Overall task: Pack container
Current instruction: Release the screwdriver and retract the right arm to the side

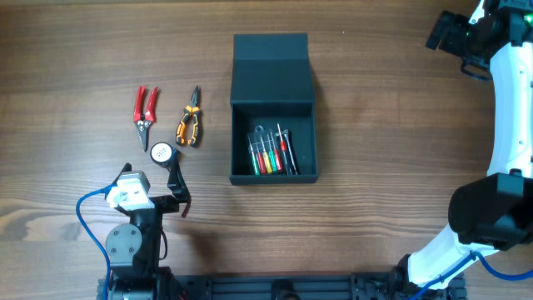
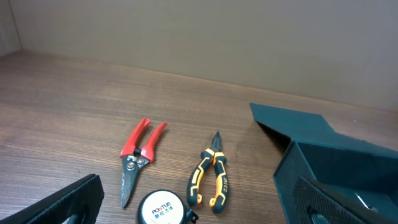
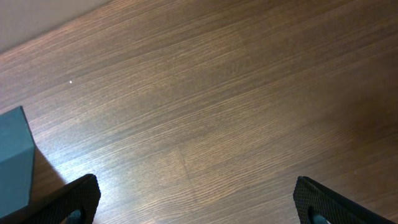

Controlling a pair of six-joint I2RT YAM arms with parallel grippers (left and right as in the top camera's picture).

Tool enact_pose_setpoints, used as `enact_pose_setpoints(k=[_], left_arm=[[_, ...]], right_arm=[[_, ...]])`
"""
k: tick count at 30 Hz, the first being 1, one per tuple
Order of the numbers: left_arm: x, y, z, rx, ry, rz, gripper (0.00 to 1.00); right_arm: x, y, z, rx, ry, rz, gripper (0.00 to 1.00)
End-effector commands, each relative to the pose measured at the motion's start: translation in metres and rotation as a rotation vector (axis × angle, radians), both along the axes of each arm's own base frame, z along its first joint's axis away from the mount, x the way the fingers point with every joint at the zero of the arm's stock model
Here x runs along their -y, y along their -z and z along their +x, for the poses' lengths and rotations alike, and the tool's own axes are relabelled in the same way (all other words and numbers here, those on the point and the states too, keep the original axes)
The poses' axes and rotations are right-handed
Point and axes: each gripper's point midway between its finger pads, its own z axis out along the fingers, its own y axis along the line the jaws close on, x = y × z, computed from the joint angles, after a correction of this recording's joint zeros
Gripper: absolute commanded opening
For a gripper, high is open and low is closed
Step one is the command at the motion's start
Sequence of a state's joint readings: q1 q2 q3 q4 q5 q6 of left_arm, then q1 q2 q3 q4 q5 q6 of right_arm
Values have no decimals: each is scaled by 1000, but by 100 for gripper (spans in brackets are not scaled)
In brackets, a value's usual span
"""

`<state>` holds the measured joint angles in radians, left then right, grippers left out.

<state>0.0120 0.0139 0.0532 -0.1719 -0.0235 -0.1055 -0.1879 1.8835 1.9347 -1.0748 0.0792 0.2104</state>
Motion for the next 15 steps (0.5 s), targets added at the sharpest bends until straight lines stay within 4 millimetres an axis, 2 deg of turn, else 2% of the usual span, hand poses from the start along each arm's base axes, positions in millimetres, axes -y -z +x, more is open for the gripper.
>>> enact_pose_setpoints(k=[1, 12, 13, 15], left_arm=[[5, 0, 0, 6, 27, 21, 100], [1, -4, 0, 22, 7, 24, 100], [4, -14, 1, 63, 24, 22, 100], [17, -48, 1, 196, 95, 22, 100]], right_arm=[[-3, -14, 4, 38, -21, -4, 100], [-3, -14, 4, 38, -21, -4, 100], [-3, -14, 4, 38, -21, -4, 100], [-3, -14, 4, 38, -21, -4, 100]])
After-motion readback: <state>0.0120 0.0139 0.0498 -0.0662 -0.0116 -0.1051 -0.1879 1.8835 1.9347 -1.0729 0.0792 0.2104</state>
